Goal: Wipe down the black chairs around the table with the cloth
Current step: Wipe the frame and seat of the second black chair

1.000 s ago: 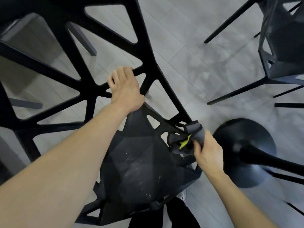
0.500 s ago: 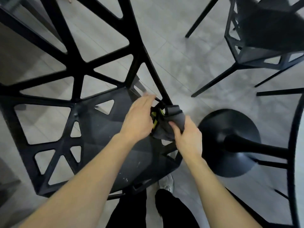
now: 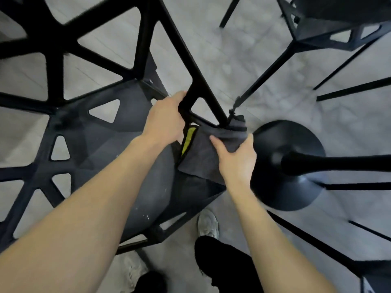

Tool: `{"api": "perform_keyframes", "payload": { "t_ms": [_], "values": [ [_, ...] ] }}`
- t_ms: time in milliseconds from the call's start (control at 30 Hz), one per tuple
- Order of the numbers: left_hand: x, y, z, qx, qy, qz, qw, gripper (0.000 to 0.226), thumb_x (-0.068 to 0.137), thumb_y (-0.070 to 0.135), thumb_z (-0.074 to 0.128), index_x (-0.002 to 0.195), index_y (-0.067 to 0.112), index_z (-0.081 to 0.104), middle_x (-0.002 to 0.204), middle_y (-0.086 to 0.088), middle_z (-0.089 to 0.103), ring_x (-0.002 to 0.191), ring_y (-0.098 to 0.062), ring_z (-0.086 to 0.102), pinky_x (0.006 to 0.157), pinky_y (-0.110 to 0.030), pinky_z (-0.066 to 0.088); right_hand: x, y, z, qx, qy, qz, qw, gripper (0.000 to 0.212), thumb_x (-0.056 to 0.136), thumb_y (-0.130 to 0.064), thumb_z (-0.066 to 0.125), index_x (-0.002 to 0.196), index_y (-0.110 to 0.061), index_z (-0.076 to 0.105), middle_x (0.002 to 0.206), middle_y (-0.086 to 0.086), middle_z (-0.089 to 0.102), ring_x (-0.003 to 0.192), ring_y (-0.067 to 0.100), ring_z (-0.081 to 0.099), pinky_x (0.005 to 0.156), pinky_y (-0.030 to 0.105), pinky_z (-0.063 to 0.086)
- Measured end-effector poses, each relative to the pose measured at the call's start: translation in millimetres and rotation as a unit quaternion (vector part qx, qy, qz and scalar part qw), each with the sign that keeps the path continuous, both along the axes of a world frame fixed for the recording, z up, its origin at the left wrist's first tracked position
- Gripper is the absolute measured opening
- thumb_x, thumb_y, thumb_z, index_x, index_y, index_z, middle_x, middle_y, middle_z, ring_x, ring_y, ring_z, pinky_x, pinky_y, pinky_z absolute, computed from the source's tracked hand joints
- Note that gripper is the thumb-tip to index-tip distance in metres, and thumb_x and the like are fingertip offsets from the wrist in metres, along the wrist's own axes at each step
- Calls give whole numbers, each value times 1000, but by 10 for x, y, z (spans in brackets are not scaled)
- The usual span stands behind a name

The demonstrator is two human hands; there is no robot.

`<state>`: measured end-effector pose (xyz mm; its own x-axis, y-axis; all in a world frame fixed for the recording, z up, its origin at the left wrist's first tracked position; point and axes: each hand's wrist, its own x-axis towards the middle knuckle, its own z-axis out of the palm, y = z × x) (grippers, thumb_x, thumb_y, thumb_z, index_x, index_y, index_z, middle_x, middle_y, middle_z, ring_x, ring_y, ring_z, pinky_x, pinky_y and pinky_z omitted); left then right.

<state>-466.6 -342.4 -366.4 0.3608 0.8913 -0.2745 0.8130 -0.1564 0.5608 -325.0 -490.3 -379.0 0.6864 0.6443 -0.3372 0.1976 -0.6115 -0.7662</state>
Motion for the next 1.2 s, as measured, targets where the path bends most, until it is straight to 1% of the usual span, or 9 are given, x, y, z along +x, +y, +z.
{"api": "perform_keyframes", "payload": {
  "t_ms": [200,367,533,633,700,800,967,1100,1200],
  "values": [
    [-95,138,-57,-3,-15,-36,999,65,96,-3,42,151,28,56,132,-7,74,121,-36,65,98,-47,54,246,207,9,-23,-137,143,980,39,98,-63,62,106,-24,57,89,0,69,89,27,68,70,36,49],
    [-395,303,-180,-21,-95,-84,992,60,99,-2,45,149,25,63,140,7,72,136,-13,62,119,-34,46,401,217,392,-63,-376,257,888,40,102,-57,57,103,-17,58,79,16,68,76,44,65,60,46,48],
    [-1050,682,-176,258,-55,-56,963,38,94,2,57,125,18,73,119,2,71,118,-24,61,106,-43,50,94,912,1101,158,-451,129,869,16,94,-28,70,95,-14,62,76,16,65,73,44,60,62,48,49],
    [-1319,1026,-11,468,4,-29,883,50,84,-1,63,132,8,68,126,-10,65,123,-30,53,114,-47,41,-255,1608,1287,326,-492,109,800,21,88,-10,62,109,-9,66,92,14,69,87,43,60,70,49,45],
    [-1446,1284,112,497,100,-35,861,66,85,8,59,151,3,51,146,-15,57,144,-35,46,130,-51,24,-493,1988,1042,358,-533,173,747,37,87,1,57,122,-4,68,108,16,72,103,40,65,84,46,49],
    [-1569,1553,168,459,248,-63,851,72,91,22,48,159,2,37,156,-16,52,157,-31,33,134,-54,1,-771,2276,195,272,-592,344,676,37,89,-2,52,117,4,75,127,23,73,127,43,65,111,51,49],
    [-1570,1606,66,484,285,-57,825,61,86,27,51,143,4,48,133,-14,61,142,-32,44,134,-54,1,-807,2132,-370,171,-610,524,570,44,97,-17,41,114,-1,78,130,20,73,130,41,64,109,52,52],
    [-1527,1593,84,465,281,-53,838,68,85,31,55,146,3,44,144,-14,56,150,-30,38,134,-53,-3,-567,2270,349,157,-665,419,598,55,94,-15,27,119,-3,74,133,17,71,136,39,58,124,45,32],
    [-1489,1581,102,458,280,-52,842,71,86,33,55,149,3,42,148,-14,54,152,-28,36,134,-53,-6,-687,2215,168,113,-682,420,588,60,91,-16,27,127,2,71,141,23,65,140,44,54,127,50,31]
  ]
}}
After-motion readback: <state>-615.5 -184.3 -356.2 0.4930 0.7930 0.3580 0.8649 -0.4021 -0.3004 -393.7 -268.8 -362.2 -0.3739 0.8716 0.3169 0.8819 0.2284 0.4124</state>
